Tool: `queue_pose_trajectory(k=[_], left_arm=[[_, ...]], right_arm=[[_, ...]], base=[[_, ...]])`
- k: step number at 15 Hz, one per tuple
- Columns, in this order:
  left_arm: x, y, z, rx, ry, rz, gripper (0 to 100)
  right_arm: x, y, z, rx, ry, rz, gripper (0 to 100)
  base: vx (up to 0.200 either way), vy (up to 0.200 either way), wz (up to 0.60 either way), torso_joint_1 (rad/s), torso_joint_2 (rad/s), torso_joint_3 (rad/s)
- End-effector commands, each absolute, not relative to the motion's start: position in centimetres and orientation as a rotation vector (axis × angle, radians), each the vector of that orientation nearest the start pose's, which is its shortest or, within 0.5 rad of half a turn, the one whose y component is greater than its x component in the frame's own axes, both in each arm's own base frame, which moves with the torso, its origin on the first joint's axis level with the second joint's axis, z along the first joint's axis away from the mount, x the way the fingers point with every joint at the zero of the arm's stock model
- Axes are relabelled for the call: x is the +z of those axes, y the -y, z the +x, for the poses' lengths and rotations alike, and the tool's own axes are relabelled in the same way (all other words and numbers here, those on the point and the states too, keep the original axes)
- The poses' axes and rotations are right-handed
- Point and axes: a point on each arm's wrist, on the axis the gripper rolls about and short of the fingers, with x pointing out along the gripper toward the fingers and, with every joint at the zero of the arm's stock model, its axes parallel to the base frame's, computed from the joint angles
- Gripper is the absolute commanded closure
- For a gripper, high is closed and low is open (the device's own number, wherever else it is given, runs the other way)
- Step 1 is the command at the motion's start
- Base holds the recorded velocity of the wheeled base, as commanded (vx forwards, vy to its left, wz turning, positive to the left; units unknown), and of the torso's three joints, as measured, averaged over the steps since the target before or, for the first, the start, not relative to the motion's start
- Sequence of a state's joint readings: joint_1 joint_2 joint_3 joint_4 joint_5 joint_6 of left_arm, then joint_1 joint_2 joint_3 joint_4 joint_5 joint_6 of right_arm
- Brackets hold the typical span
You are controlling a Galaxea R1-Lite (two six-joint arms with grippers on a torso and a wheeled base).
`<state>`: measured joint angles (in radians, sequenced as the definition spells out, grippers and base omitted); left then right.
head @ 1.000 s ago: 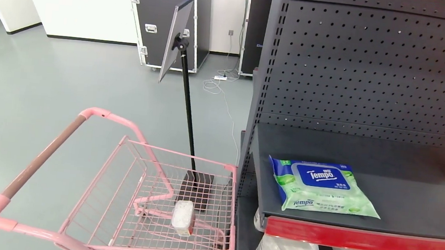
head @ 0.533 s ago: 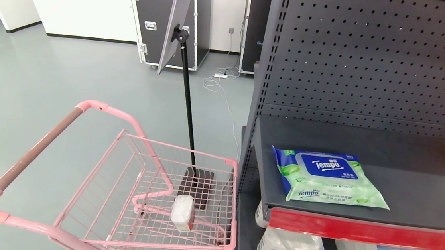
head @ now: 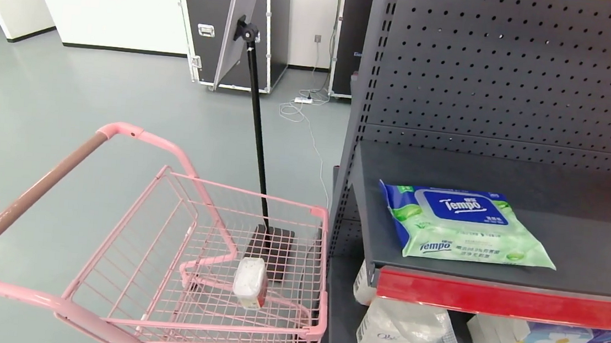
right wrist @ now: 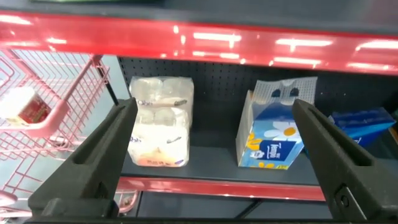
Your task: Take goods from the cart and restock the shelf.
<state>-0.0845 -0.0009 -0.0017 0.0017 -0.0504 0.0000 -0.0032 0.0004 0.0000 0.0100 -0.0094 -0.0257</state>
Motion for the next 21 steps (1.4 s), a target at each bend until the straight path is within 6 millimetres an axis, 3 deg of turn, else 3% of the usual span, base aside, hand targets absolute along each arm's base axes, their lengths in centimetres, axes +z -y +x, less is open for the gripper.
queue_pose_trajectory(k=[1, 13, 19, 20, 21], left_arm=[[7.6, -0.1, -2.3, -0.135, 0.0, 0.0, 0], [7.6, -0.1, -2.3, -0.133, 0.0, 0.002, 0], [7.6, -0.1, -2.3, -0.136, 0.007, 0.038, 0], [8.5, -0.1, -2.5, -0.144, 0.047, 0.055, 0], [14.3, -0.2, -4.0, -0.159, 0.192, 0.049, 0]], right_arm=[[7.5, 0.0, -2.3, -0.012, -0.009, -0.026, 0], [7.4, 0.0, -2.3, -0.014, -0.011, -0.028, 0], [7.4, 0.0, -2.3, -0.014, -0.011, -0.026, 0], [7.4, 0.0, -2.3, -0.014, -0.011, -0.026, 0], [7.4, 0.0, -2.3, -0.014, -0.011, -0.026, 0]], base=[[0.0, 0.0, 0.0, -0.159, 0.39, 0.251], [0.0, 0.0, 0.0, -0.16, 0.52, 0.353], [0.0, 0.0, 0.0, -0.028, 0.11, 0.085], [0.0, 0.0, 0.0, 0.0, 0.0, 0.0], [0.0, 0.0, 0.0, 0.0, 0.0, 0.0]])
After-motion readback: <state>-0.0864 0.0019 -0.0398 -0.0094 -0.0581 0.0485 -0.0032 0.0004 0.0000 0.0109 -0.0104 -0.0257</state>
